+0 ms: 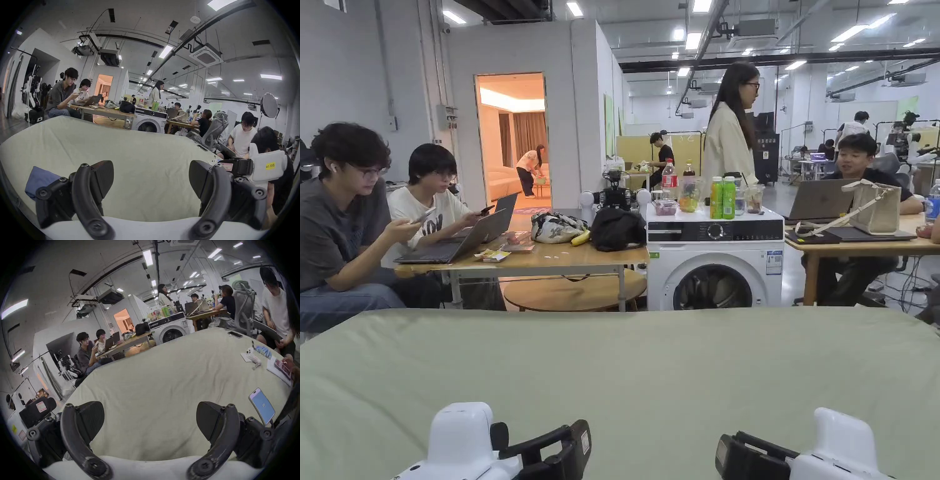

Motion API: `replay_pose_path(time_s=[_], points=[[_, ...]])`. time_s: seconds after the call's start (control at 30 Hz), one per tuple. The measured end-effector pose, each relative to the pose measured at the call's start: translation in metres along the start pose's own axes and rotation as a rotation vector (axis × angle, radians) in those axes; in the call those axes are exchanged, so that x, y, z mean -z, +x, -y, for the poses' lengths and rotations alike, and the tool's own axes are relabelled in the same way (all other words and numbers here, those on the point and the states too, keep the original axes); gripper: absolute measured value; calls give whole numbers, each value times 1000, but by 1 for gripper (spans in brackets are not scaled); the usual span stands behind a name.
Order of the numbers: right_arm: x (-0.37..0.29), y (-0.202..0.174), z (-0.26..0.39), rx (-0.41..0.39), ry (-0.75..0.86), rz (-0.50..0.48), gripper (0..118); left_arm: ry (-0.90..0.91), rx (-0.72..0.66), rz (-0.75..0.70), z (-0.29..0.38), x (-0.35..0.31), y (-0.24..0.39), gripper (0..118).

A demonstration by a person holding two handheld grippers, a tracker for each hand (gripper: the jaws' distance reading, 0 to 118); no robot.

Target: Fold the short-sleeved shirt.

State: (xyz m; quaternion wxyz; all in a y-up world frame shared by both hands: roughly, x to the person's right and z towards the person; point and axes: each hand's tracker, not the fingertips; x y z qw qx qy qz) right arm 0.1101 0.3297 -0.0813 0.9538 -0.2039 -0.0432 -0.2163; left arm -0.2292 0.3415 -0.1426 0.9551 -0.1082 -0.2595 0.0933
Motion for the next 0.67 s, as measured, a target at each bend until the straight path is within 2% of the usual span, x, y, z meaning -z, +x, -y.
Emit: replay_pose_path(time_s=[0.17,0.23,0.37,0.5,0.67], points=[[-1,5,4,6,34,-19,113,0,4,-10,1,0,0,96],[0,3,2,24,23,12,113,0,7,-10,1,0,1,96],[-1,4,1,0,32,-20,113,-3,28,-14,0,2,4,96],[-2,-4,4,-113,60,4,113,3,74,-45,-1,2,8,96],[1,-10,13,-198,69,43,113,17,164,-134,2,1,17,96]])
